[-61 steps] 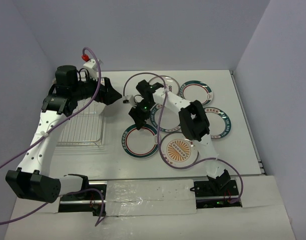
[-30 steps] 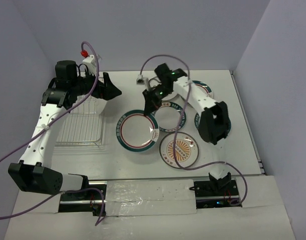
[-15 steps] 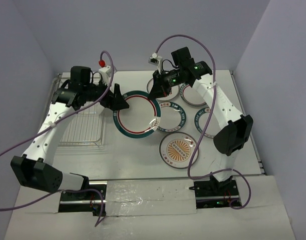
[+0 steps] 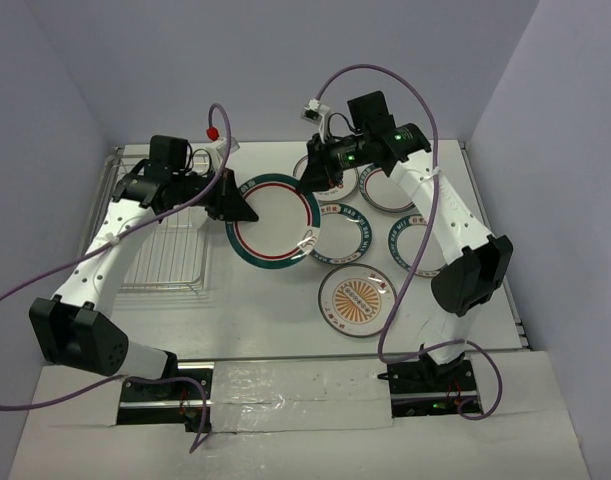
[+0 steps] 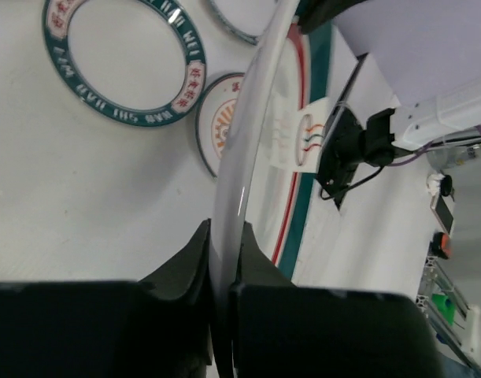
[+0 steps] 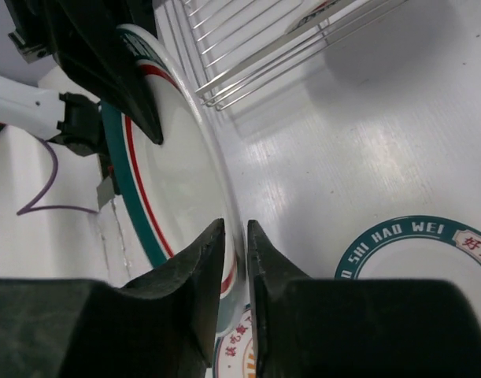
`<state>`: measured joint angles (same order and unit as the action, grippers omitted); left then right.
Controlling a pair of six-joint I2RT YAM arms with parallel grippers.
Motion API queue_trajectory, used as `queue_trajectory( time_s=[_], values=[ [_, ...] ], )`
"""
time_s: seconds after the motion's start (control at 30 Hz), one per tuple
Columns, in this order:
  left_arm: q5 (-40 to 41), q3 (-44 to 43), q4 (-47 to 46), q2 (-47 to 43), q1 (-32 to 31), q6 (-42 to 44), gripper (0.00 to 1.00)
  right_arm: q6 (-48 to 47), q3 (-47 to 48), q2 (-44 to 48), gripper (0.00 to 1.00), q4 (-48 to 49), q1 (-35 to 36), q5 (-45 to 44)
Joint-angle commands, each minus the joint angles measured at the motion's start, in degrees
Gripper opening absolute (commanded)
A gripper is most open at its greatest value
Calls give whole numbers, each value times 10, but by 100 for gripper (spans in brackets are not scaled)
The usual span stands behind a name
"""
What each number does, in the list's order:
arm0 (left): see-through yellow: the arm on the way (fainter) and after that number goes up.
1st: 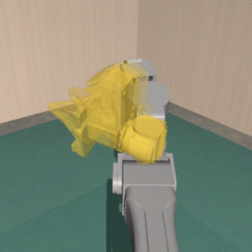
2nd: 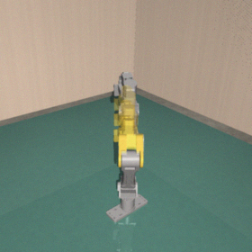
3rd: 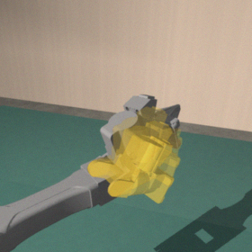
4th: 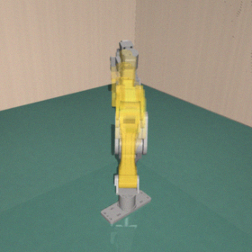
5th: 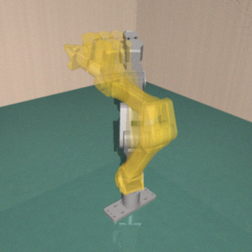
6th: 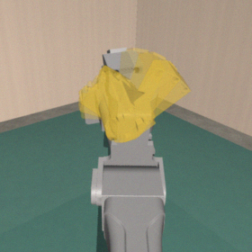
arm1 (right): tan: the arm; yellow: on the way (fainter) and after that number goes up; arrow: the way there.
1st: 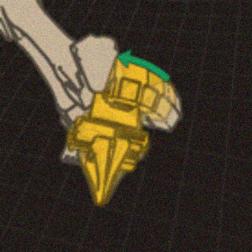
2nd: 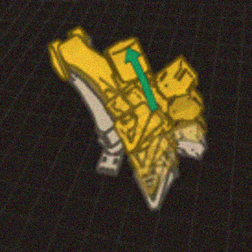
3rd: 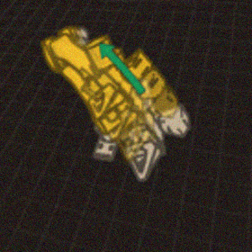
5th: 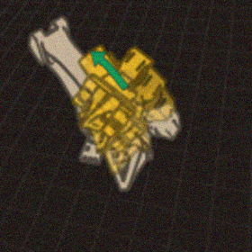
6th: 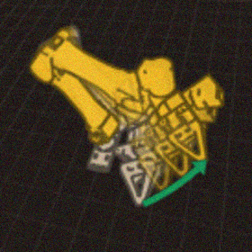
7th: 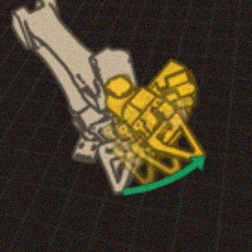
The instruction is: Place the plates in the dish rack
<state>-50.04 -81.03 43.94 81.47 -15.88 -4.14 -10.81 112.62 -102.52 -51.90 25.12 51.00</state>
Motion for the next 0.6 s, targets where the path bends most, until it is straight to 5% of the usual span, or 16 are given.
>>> queue_trajectory(
  time_s=[0.0, 0.1, 0.2, 0.27, 0.57],
  values=[
    [-2, -10, -9, -13, 8, 2, 0, 44, -3, 51, 30, 47, 2, 13],
    [12, -32, -11, -31, 41, -10, 0, 66, -18, 62, 77, 69, 1, 7],
    [52, -73, -19, -51, 95, -37, 0, 90, -21, 69, 98, 86, -4, -9],
    [94, -104, -29, -70, 128, -54, 0, 106, -23, 72, 100, 102, -10, -14],
    [546, -158, -46, -95, 139, -40, 0, 159, -68, 89, 100, 152, -68, -50]
  ],
)
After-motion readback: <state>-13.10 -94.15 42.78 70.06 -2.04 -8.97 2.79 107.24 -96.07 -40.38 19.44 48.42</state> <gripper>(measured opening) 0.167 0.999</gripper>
